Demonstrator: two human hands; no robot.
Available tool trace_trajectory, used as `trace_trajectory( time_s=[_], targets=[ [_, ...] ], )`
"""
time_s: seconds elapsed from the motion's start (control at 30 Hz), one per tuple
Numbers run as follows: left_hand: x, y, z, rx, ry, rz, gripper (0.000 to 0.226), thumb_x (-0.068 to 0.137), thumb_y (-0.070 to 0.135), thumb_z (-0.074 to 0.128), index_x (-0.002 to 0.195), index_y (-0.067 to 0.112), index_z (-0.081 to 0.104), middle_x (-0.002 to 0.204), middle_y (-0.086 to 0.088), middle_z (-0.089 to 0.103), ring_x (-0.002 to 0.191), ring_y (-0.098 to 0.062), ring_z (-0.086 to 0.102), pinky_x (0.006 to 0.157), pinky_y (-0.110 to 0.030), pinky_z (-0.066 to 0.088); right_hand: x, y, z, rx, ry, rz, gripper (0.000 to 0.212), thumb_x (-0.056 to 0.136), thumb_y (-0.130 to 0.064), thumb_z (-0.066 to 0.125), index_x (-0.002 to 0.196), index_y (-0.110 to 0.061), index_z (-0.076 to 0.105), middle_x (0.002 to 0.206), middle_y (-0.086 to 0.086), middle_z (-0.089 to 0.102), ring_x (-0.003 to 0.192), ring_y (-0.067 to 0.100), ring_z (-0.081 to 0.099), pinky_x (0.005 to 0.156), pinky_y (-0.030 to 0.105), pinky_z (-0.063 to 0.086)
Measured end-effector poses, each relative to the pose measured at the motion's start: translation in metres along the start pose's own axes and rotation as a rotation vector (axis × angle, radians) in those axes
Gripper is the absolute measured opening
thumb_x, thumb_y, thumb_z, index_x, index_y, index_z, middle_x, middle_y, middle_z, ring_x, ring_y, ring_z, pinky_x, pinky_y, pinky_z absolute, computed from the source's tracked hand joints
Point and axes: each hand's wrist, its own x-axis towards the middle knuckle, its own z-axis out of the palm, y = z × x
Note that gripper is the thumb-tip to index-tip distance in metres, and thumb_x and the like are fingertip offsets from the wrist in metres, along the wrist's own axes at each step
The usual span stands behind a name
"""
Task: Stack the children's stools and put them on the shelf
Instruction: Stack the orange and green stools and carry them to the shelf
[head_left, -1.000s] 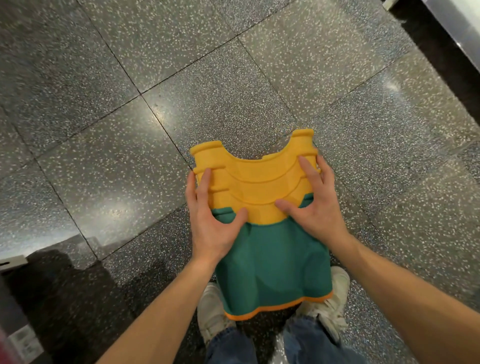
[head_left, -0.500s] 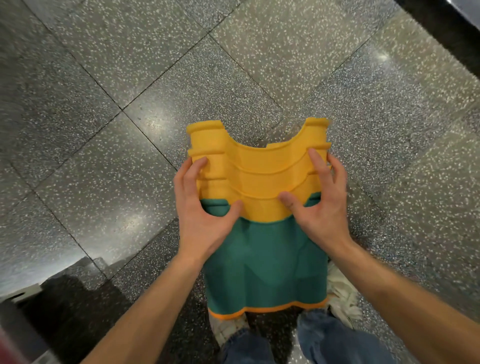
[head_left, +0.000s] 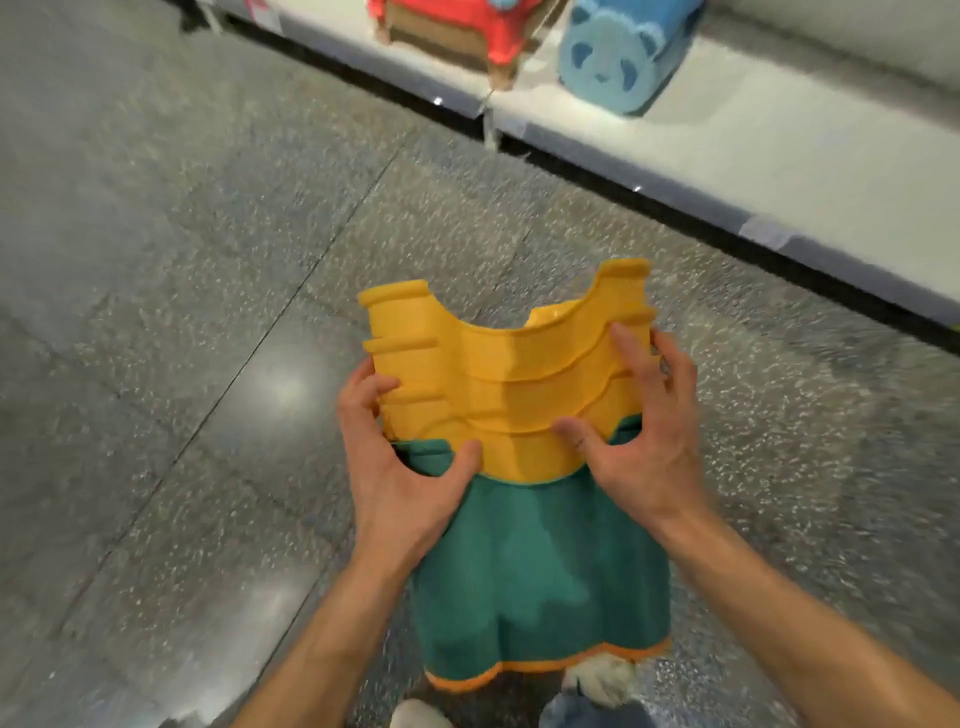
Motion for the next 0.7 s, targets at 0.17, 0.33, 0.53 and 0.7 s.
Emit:
trace_trajectory(
  time_s=[0.17, 0.33, 0.53, 0.7],
  targets=[
    [0.031, 0.077, 0.074, -0.057, -0.083, 0.040, 0.085, 0.067, 0.030, 0.089, 0.136, 0.026, 0.039, 0.162, 0.005, 0.036, 0.143, -0.032, 0.048, 0.107, -0.062, 0.047, 0.045, 0.009, -0.100, -0.021, 0.077, 0.034, 0.092, 0.071, -0.069, 0.073, 0.152, -0.050, 0.035, 0.162, -0.001, 0.020, 0.147, 0.026, 0.030, 0.111, 0.060, 0.040],
    [0.052, 0.123, 0.146, -0.128, -0.127, 0.032, 0.086, 0.066, 0.036, 0.090, 0.134, 0.040, 0.038, 0.160, 0.012, 0.037, 0.144, -0.029, 0.047, 0.112, -0.060, 0.045, 0.079, 0.022, -0.180, -0.093, 0.114, 0.068, 0.091, 0.071, -0.073, 0.072, 0.151, -0.058, 0.030, 0.163, -0.002, 0.019, 0.149, 0.025, 0.029, 0.112, 0.058, 0.041],
    [0.091, 0.151, 0.223, -0.226, -0.118, 0.005, 0.082, 0.066, 0.035, 0.084, 0.137, 0.027, 0.043, 0.148, -0.001, 0.046, 0.137, -0.029, 0.051, 0.111, -0.057, 0.045, 0.137, 0.044, -0.227, -0.127, 0.115, 0.080, 0.085, 0.074, -0.062, 0.081, 0.146, -0.057, 0.037, 0.158, 0.000, 0.028, 0.142, 0.009, 0.033, 0.110, 0.012, 0.032],
    [0.162, 0.156, 0.277, -0.152, -0.156, 0.011, 0.082, 0.066, 0.040, 0.076, 0.140, 0.027, 0.042, 0.143, -0.008, 0.049, 0.137, -0.026, 0.049, 0.115, -0.042, 0.040, 0.217, 0.075, -0.231, -0.182, 0.105, 0.118, 0.086, 0.075, -0.058, 0.078, 0.149, -0.048, 0.036, 0.154, 0.006, 0.033, 0.141, 0.014, 0.037, 0.101, -0.004, 0.021]
  ],
)
